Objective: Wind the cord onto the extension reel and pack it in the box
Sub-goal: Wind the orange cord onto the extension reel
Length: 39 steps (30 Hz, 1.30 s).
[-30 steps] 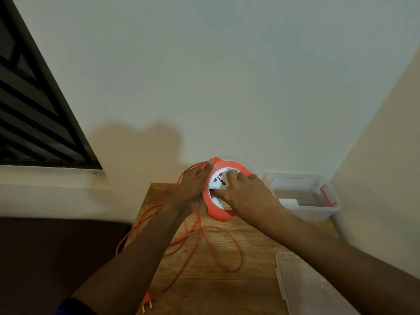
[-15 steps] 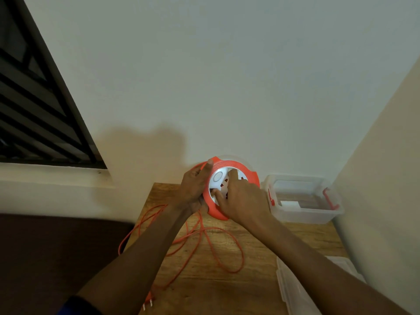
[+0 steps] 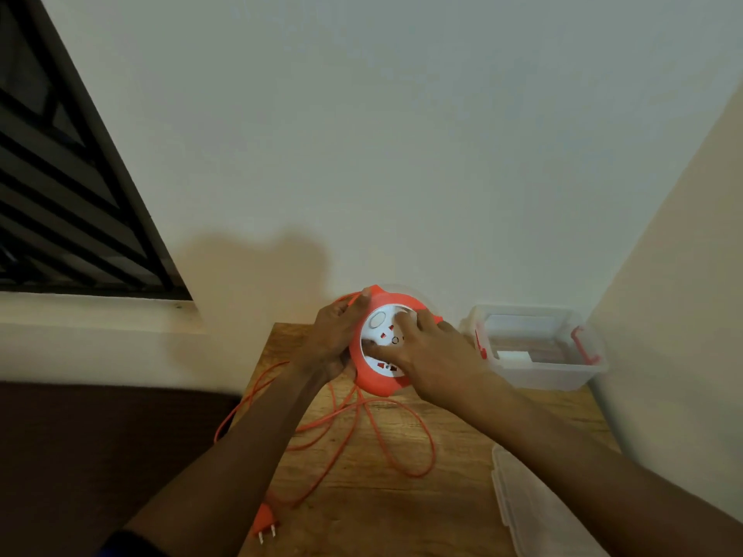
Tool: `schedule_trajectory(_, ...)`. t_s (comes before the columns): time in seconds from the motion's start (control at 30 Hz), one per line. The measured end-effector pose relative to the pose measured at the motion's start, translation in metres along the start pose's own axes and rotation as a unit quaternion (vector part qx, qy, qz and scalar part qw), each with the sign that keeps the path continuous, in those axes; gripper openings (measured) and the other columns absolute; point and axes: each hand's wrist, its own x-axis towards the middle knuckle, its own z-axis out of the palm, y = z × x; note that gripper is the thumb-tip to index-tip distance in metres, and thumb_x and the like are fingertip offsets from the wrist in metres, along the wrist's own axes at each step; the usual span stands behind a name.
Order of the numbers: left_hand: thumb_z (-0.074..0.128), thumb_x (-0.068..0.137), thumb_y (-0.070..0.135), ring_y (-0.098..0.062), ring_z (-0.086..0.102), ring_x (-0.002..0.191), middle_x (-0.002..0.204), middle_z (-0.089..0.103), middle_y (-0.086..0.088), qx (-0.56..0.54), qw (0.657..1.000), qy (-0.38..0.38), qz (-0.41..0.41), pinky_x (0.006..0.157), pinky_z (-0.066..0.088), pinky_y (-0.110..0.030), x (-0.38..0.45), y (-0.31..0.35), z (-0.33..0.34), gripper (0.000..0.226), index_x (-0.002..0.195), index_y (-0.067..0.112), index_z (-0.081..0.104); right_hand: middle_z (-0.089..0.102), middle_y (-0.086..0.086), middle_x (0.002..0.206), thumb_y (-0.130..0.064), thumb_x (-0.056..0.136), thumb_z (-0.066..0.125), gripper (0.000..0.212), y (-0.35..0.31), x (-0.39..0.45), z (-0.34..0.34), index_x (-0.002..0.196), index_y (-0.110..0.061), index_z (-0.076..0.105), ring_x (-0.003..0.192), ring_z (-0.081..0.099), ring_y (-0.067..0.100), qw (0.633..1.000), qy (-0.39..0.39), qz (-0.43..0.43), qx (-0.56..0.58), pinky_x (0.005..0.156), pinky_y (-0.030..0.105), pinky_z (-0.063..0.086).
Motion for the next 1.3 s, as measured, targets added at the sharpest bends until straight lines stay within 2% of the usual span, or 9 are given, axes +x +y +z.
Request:
schedule_trajectory(0.17,0.072,0.082,0.053,-0.041,0.075,0.102,0.115,0.077,-0.020,-0.005,1.000,0.000,-0.003,0.087,0.063,-0.054,-0.005,0.002,0.004,0.060,0.124,0.009,0.071,0.050,0.016,0.123,-0.030,0.094,0.057,0.052,0.000,0.009,-0.008,0.141,-0.040,0.038,0.114,0.043,0.036,0.999,-0.003,-0.015,-0.034,0.086,0.045,0.045)
schedule_trajectory(0.47,0.072,0.078,0.054,-0.035,0.078,0.092,0.109,0.079,-0.018,0.005,1.000,-0.010,0.002,0.074,0.066,-0.043,-0.009,0.007,0.006,0.055,0.114,0.012,0.075,0.062,0.012,0.113,-0.038,0.081,0.073,0.063,-0.001,0.008,-0.014,0.137,-0.036,0.044,0.102,0.059,0.033,0.997,0.001,-0.031,-0.072,0.075,0.041,0.051)
schedule_trajectory(0.53,0.075,0.078,0.053,-0.037,0.077,0.096,0.111,0.079,-0.021,-0.012,1.000,-0.002,0.012,0.081,0.066,-0.048,-0.010,0.006,0.007,0.055,0.113,0.011,0.077,0.070,0.004,0.097,-0.049,0.078,0.068,0.061,-0.004,0.007,-0.013,0.133,-0.033,0.048,0.080,0.066,0.027,0.998,0.044,0.053,-0.012,0.059,0.033,0.047)
schedule_trajectory(0.63,0.074,0.081,0.053,-0.036,0.077,0.094,0.109,0.078,-0.021,-0.035,0.999,-0.006,0.016,0.081,0.065,-0.050,-0.010,0.007,0.011,0.048,0.109,0.014,0.079,0.069,-0.003,0.084,-0.070,0.077,0.051,0.061,-0.005,0.012,-0.011,0.116,-0.023,0.052,0.071,0.065,0.024,0.959,0.085,0.226,0.149,0.052,0.029,0.037)
schedule_trajectory(0.8,0.071,0.086,0.054,-0.035,0.079,0.091,0.107,0.080,-0.018,-0.029,0.999,-0.025,0.010,0.071,0.065,-0.043,-0.011,0.009,0.014,0.045,0.110,0.016,0.079,0.068,-0.002,0.073,-0.073,0.079,0.041,0.064,-0.003,0.009,-0.010,0.106,-0.016,0.057,0.060,0.063,0.022,0.968,0.105,0.209,0.087,0.046,0.026,0.027)
schedule_trajectory(0.93,0.064,0.097,0.049,-0.039,0.077,0.096,0.110,0.079,-0.018,-0.016,1.000,-0.018,0.009,0.082,0.065,-0.051,-0.010,0.007,0.016,0.040,0.114,0.016,0.077,0.069,0.001,0.084,-0.060,0.085,0.051,0.049,-0.001,0.003,-0.013,0.105,-0.016,0.060,0.065,0.064,0.023,0.977,0.103,0.179,0.048,0.048,0.027,0.033)
schedule_trajectory(1.03,0.063,0.097,0.049,-0.039,0.076,0.094,0.109,0.078,-0.020,-0.015,1.000,-0.010,0.010,0.085,0.062,-0.057,-0.011,0.010,0.013,0.032,0.104,0.023,0.081,0.060,0.006,0.109,-0.041,0.086,0.061,0.043,-0.001,-0.004,-0.012,0.124,-0.025,0.048,0.079,0.064,0.026,0.988,0.096,0.111,0.045,0.047,0.031,0.048)
schedule_trajectory(1.17,0.067,0.090,0.054,-0.032,0.079,0.090,0.105,0.081,-0.013,-0.015,1.000,-0.020,0.017,0.071,0.066,-0.046,-0.014,0.012,0.011,0.031,0.103,0.030,0.082,0.045,0.015,0.135,-0.020,0.080,0.071,0.065,0.005,-0.013,-0.012,0.132,-0.042,0.038,0.092,0.062,0.032,0.999,0.032,0.029,0.030,0.047,0.035,0.049)
schedule_trajectory(1.3,0.064,0.095,0.054,-0.031,0.080,0.089,0.104,0.081,-0.011,0.013,0.999,-0.034,0.018,0.065,0.064,-0.039,-0.017,0.009,0.014,0.032,0.106,0.028,0.080,0.038,0.019,0.142,-0.024,0.090,0.060,0.066,0.006,-0.013,-0.011,0.140,-0.049,0.024,0.095,0.063,0.035,0.999,-0.027,0.019,-0.005,0.058,0.037,0.051)
